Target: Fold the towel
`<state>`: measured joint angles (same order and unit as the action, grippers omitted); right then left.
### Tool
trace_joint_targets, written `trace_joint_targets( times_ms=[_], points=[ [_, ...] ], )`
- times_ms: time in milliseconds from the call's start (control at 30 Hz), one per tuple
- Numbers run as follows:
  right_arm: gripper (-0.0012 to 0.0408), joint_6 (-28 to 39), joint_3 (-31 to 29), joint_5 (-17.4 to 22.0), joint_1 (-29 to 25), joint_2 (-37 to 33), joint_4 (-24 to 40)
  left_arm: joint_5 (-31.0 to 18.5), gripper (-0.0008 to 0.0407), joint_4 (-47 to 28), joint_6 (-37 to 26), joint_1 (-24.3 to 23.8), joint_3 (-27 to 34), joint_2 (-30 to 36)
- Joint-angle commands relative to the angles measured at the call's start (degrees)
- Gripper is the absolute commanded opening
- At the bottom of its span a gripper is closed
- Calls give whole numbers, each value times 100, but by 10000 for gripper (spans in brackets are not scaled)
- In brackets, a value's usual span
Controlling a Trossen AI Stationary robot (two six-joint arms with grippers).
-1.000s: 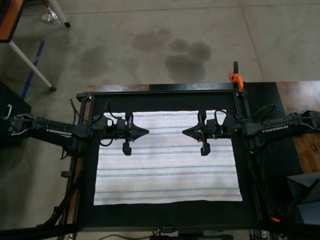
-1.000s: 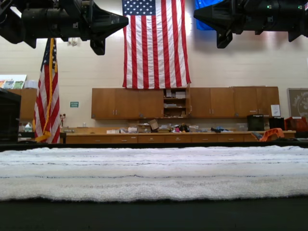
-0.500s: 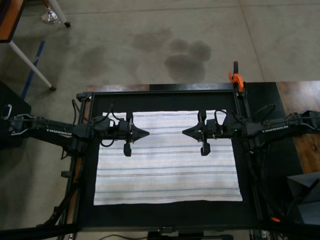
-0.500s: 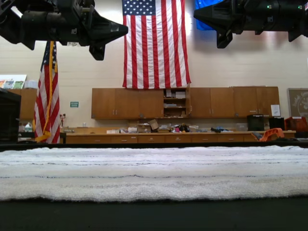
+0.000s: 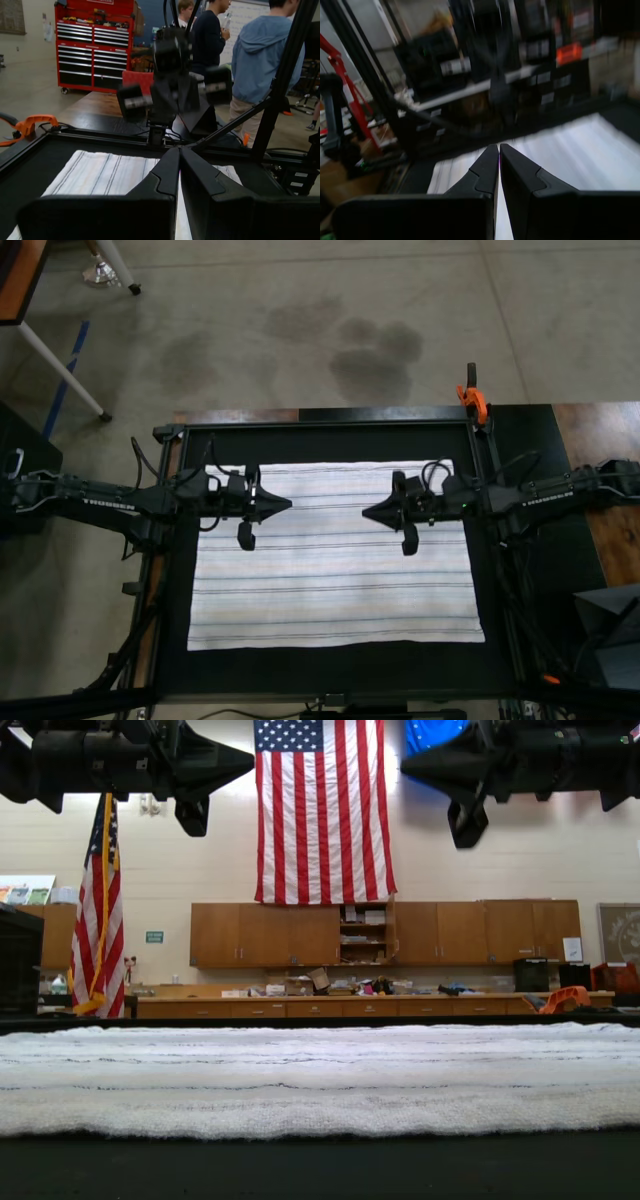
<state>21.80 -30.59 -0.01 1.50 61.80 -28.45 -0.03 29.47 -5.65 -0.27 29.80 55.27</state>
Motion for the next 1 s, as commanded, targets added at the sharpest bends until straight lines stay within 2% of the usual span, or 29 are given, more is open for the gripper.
trace_joint_targets(
  times_ms=[0, 67, 233, 333, 433, 500, 600, 700, 967],
  points=[
    [1, 282, 0, 26, -17, 48, 597, 7, 0, -37, -11, 2, 2, -48],
    [1, 815, 0, 358, -15, 87, 1250, 7, 0, -129, -118, 2, 2, -57],
    [15, 1622, 0, 1818, -50, 90, 2734, 9, 0, -372, -293, 2, 2, -9],
    [40, 1930, 0, 2505, -210, -15, 3375, 9, 0, -476, -313, 2, 2, -2],
    [75, 2487, 0, 3032, -564, -116, 4186, 9, 0, -551, -315, 2, 2, -17],
    [98, 2914, 0, 3075, -905, -157, 4734, 9, 0, -544, -317, 2, 2, -35],
    [125, 2981, 0, 3025, -1384, -157, 5178, 9, 0, -546, -315, 2, 2, -44],
    [135, 2983, 0, 2990, -1818, -142, 5307, 9, 0, -546, -315, 2, 2, -44],
    [126, 2942, 0, 2780, -2839, -76, 5399, 7, 0, -546, -315, 2, 2, -39]
  ],
)
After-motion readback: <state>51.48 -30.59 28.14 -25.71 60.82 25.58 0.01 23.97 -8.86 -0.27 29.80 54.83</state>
